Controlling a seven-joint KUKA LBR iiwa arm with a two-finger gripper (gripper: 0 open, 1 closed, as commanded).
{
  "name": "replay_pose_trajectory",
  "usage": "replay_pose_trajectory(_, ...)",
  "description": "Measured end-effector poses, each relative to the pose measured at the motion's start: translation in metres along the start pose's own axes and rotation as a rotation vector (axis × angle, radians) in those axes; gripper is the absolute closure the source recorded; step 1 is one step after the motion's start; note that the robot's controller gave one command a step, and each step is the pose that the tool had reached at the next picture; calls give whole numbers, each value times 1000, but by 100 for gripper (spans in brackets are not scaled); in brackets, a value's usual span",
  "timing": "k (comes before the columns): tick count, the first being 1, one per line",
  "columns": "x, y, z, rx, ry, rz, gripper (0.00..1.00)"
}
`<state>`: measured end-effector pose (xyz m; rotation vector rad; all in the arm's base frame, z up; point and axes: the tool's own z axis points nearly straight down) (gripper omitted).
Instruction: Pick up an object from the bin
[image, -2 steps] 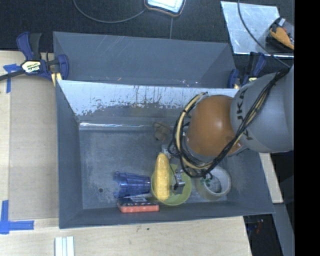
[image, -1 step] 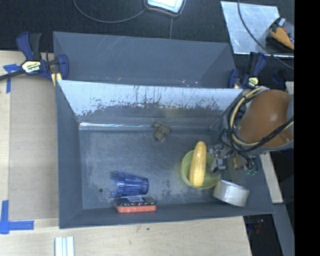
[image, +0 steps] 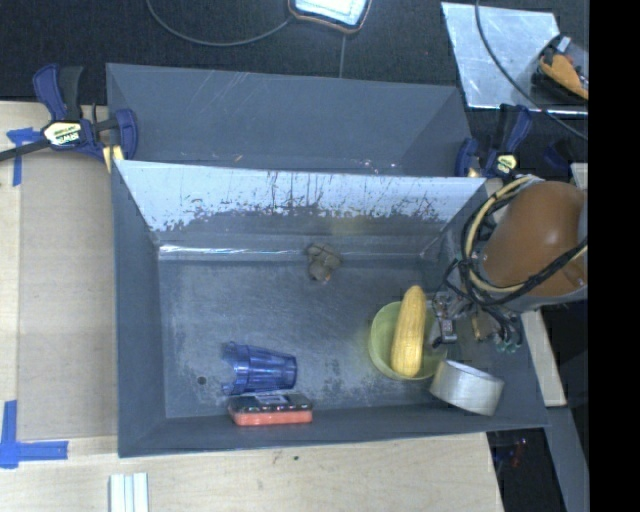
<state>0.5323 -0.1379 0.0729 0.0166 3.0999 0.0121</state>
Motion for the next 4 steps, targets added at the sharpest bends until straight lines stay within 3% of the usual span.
replay_pose_trajectory(4,-2,0,-74,3,-1,2,100)
